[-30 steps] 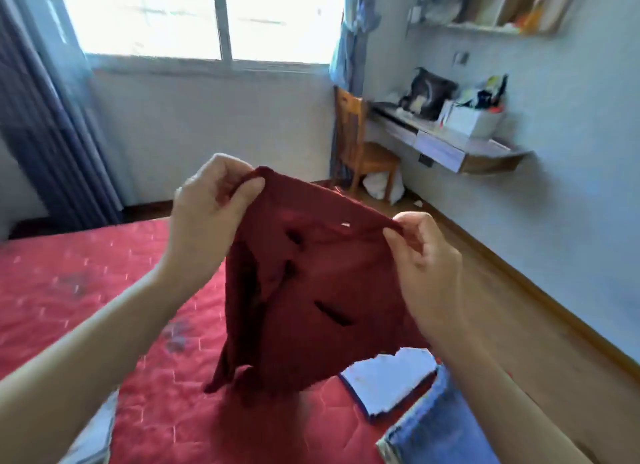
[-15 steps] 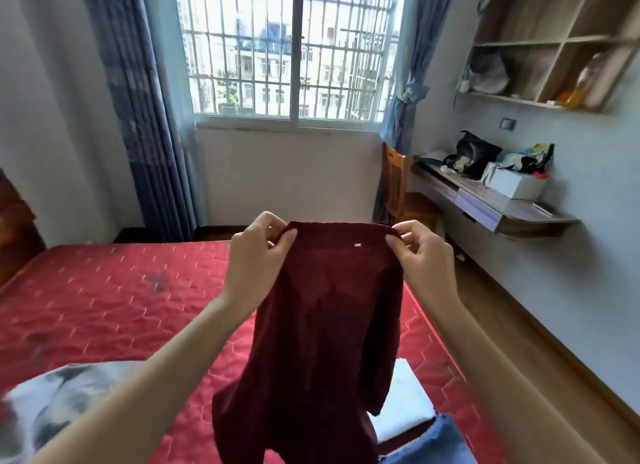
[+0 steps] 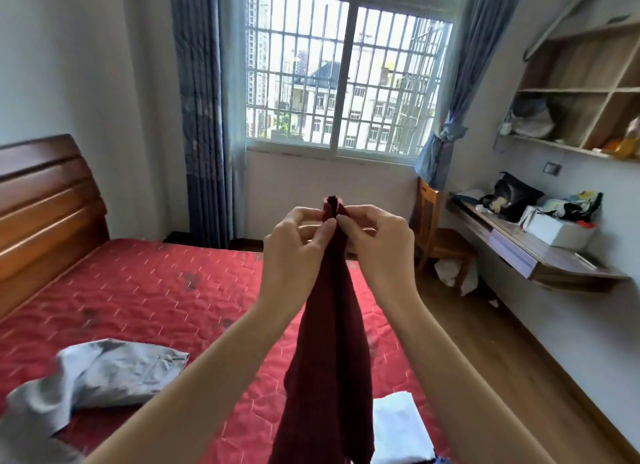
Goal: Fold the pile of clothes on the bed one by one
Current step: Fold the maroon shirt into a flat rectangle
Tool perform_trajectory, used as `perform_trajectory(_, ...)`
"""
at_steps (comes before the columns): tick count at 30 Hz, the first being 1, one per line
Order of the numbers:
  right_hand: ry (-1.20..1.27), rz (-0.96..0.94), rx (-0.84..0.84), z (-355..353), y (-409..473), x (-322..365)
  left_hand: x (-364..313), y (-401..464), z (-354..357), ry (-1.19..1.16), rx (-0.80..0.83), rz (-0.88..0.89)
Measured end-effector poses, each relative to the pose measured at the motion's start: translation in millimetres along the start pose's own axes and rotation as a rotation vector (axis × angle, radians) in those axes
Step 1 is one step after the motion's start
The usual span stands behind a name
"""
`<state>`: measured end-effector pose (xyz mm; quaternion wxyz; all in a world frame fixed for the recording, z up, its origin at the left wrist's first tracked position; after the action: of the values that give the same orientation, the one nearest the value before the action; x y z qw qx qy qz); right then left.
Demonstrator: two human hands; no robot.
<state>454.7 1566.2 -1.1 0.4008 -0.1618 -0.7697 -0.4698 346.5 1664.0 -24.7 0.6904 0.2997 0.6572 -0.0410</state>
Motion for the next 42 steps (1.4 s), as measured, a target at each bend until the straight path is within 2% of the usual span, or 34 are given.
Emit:
perform_trajectory(3,0.103,-0.004,0.144,17.0,0.7,7.6,-0.2,-0.5,-13.4,-0.093,0.061,-0.031)
perform_trajectory(7,0.343,0.06,0.456,55.1,-5.8,13.5,12.6,8.3,-42.7,-0.183,0.037,-0.077)
perform_trajectory(9,0.243,-0.041,0.433,58.1,0.7,18.7,20.6,12.7,-51.8,-0.243,0.065,-0.098)
perform_trajectory(11,-0.053,-0.256,0.326,53.5,13.1,30.7,24.6,15.5,-57.4,-0.265,0.114,-0.091)
perform_trajectory(13,-0.229,-0.395,0.385,66.6,20.0,41.8,24.6,19.0,-60.5,-0.248,0.179,-0.053)
perform_trajectory(15,-0.229,-0.338,0.562,89.0,24.4,38.2,22.6,24.3,-64.7,-0.215,0.228,-0.001)
perform_trajectory(17,-0.224,-0.284,0.66,105.7,27.2,33.7,22.3,29.6,-70.3,-0.193,0.268,0.035)
perform_trajectory(22,-0.217,-0.278,0.577,117.7,42.0,27.8,37.8,43.8,-93.5,-0.063,0.358,0.052)
perform_trajectory(25,-0.182,-0.255,0.529,123.3,45.6,22.9,69.3,47.4,-99.7,-0.018,0.534,-0.078)
perform_trajectory(30,-0.034,-0.171,0.468,120.7,61.0,13.7,141.6,27.6,-104.8,0.075,1.022,-0.348)
perform_trajectory(32,-0.006,-0.136,0.467,121.5,63.8,7.3,167.5,23.6,-109.1,0.076,1.121,-0.448)
perform_trajectory(34,0.003,-0.102,0.464,123.3,64.8,-1.2,185.0,30.1,-116.5,0.09,1.109,-0.471)
perform_trajectory(38,-0.089,-0.034,0.405,124.1,66.7,-24.3,201.3,61.5,-140.9,0.18,0.951,-0.417)
perform_trajectory(42,-0.317,-0.05,0.289,120.4,70.8,-38.8,194.5,94.9,-164.6,0.238,0.562,-0.194)
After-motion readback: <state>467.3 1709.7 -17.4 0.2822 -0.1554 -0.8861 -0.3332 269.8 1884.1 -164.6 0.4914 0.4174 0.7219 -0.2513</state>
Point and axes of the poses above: each hand's wrist, its own y-axis towards the middle knuckle, its own z-axis out of the palm, x = y × z, the point moved 9 cm from there along y, towards the middle knuckle, and after that the axes turned 6 degrees about -z, right-handed, at the moved point
